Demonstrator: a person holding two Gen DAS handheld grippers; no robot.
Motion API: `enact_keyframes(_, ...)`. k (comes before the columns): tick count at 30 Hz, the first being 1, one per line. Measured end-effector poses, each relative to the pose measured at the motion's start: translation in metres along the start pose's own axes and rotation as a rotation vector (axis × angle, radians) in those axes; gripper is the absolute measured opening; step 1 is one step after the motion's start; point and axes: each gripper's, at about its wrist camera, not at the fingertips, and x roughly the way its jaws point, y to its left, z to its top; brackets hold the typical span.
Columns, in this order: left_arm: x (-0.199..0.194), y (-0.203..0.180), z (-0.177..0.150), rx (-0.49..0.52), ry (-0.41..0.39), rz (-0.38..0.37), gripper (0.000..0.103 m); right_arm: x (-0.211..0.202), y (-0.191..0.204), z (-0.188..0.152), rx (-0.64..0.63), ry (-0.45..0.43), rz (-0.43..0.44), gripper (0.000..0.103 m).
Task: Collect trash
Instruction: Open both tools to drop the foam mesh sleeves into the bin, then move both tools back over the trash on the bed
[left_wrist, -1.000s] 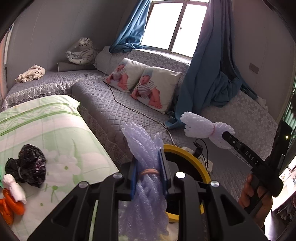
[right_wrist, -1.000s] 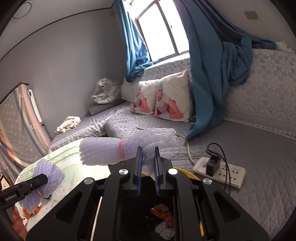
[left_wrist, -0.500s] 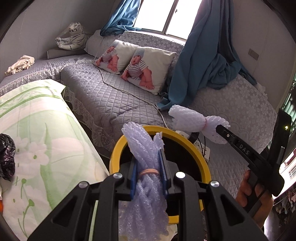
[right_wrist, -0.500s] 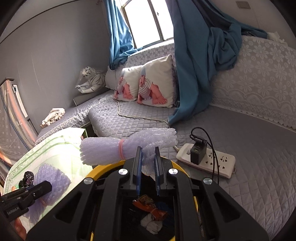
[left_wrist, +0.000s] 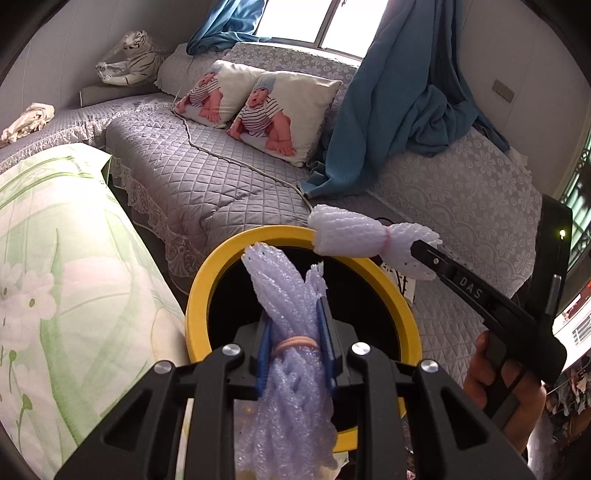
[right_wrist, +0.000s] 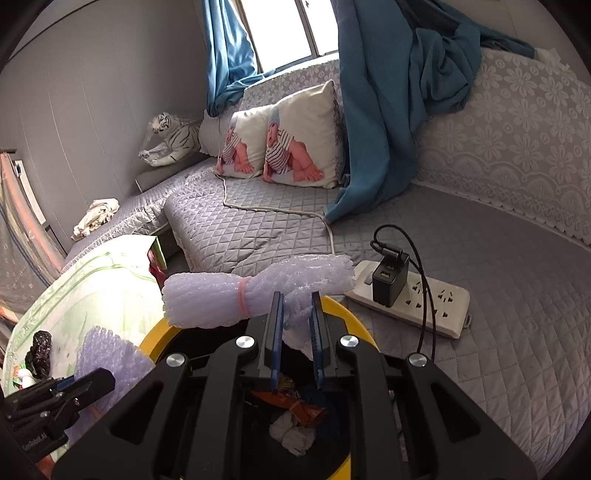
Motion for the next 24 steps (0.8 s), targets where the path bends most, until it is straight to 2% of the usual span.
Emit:
enact_keyframes(1,0.001,0.000,0.000,-0.005,0.003,-0.005,0.022,0.001,-0.001,0.000,0.005,0.003,0.000,0.014)
enact_keyframes(3,0.002,0.000,-0.001,-0.008,0.009,-0.013,0.026,0.001,-0.002,0.000,0.012,0.003,0.001,0.021)
enact_keyframes(5,0.001,0.001,-0.001,-0.011,0.006,-0.006,0.036,0.001,-0.003,-0.001,0.020,0.003,0.004,0.032)
enact_keyframes(6,0.001,0.002,-0.001,-0.016,0.004,-0.003,0.044,0.001,-0.003,0.000,0.025,0.003,0.006,0.040)
enact_keyframes(7,0.000,0.003,-0.001,-0.025,0.001,-0.005,0.050,0.001,-0.004,0.000,0.031,0.001,0.007,0.042)
enact_keyframes(11,-0.006,0.010,0.000,-0.051,-0.021,0.013,0.057,-0.002,-0.006,0.001,0.044,-0.003,0.006,0.044)
enact_keyframes(13,-0.010,0.016,0.001,-0.075,-0.033,0.016,0.065,-0.004,-0.008,0.002,0.053,-0.011,0.005,0.045)
enact_keyframes(16,-0.019,0.027,0.004,-0.115,-0.060,0.023,0.072,-0.009,-0.009,0.003,0.065,-0.027,0.009,0.046)
enact_keyframes(21,-0.042,0.043,0.008,-0.171,-0.128,0.049,0.084,-0.021,-0.006,0.006,0.084,-0.062,0.067,0.061)
enact_keyframes(24,-0.061,0.055,0.010,-0.208,-0.165,0.052,0.085,-0.029,0.001,0.008,0.086,-0.090,0.114,0.073)
